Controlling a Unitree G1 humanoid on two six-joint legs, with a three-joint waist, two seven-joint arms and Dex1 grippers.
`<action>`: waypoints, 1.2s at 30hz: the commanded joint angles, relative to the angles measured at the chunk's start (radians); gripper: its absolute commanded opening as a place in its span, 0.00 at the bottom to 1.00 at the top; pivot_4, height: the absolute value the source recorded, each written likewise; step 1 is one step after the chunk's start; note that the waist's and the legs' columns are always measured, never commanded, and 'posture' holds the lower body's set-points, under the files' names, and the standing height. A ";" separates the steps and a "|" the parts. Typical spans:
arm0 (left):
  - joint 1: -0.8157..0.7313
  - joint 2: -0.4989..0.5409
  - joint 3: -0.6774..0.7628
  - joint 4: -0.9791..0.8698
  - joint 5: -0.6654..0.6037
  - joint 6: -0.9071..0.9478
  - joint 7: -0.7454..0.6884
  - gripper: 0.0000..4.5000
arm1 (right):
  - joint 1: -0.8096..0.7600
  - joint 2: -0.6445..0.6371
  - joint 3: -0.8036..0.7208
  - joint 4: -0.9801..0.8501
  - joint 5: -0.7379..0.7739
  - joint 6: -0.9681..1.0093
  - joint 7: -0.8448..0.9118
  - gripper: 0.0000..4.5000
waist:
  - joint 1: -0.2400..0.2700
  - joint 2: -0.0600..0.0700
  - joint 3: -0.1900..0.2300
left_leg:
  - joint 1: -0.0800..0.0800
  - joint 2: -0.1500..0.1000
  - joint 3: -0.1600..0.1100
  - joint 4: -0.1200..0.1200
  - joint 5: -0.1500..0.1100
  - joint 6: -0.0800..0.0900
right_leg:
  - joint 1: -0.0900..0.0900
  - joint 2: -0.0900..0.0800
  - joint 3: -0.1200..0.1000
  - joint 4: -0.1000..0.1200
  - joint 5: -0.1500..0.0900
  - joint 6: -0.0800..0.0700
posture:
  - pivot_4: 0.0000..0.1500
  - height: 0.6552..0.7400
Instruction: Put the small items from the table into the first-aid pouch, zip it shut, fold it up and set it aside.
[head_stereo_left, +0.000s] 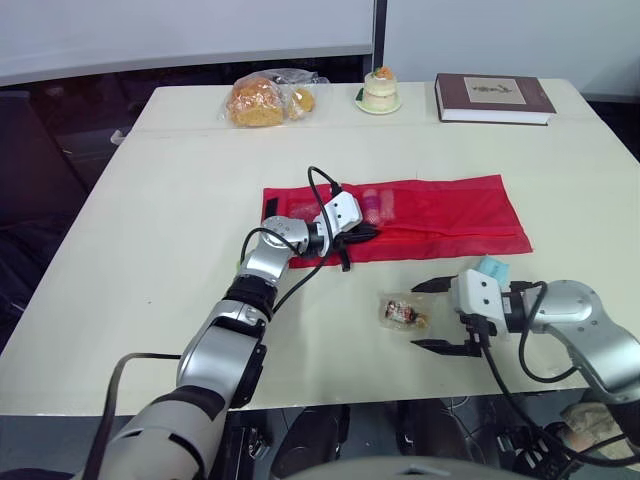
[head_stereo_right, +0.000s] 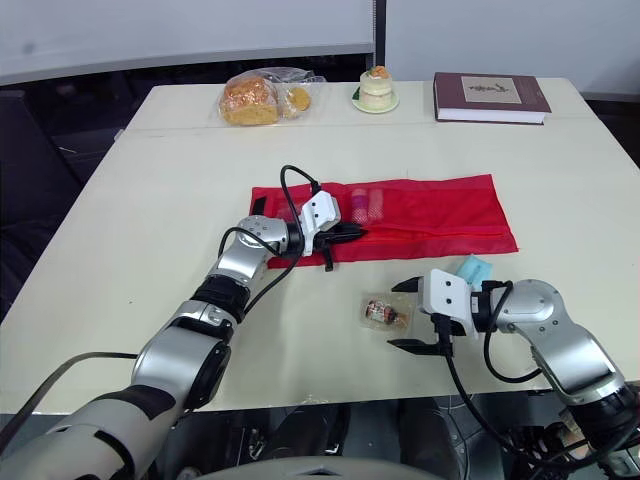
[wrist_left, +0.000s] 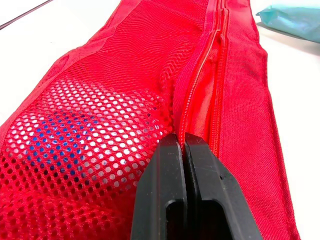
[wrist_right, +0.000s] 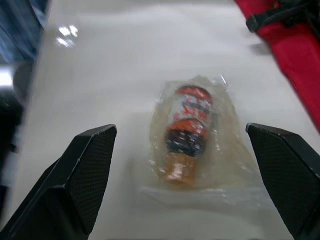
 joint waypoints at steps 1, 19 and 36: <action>0.010 0.001 -0.007 -0.047 -0.001 0.004 0.000 0.00 | -0.016 0.018 0.014 0.006 -0.040 -0.019 -0.037 0.87 | 0.000 0.000 0.000 | 0.000 0.000 0.000 0.000 0.000 0.000 | 0.000 0.000 0.000 0.000 0.000 0.000 | 1.00 0.87; 0.014 -0.012 -0.011 -0.105 -0.008 0.031 -0.004 0.00 | -0.115 0.037 -0.076 -0.030 -0.068 0.301 -0.211 0.09 | 0.000 0.000 0.000 | 0.000 0.000 0.000 0.000 0.000 0.000 | 0.000 0.000 0.001 0.000 0.000 0.000 | 1.00 0.87; 0.126 -0.043 -0.044 -0.304 -0.039 0.119 -0.024 0.00 | -0.332 0.378 -0.076 0.150 -0.211 0.660 -0.675 0.09 | -0.004 0.001 -0.001 | 0.000 0.000 0.000 -0.001 0.000 0.000 | -0.001 -0.001 0.001 0.001 0.000 0.000 | 1.00 0.87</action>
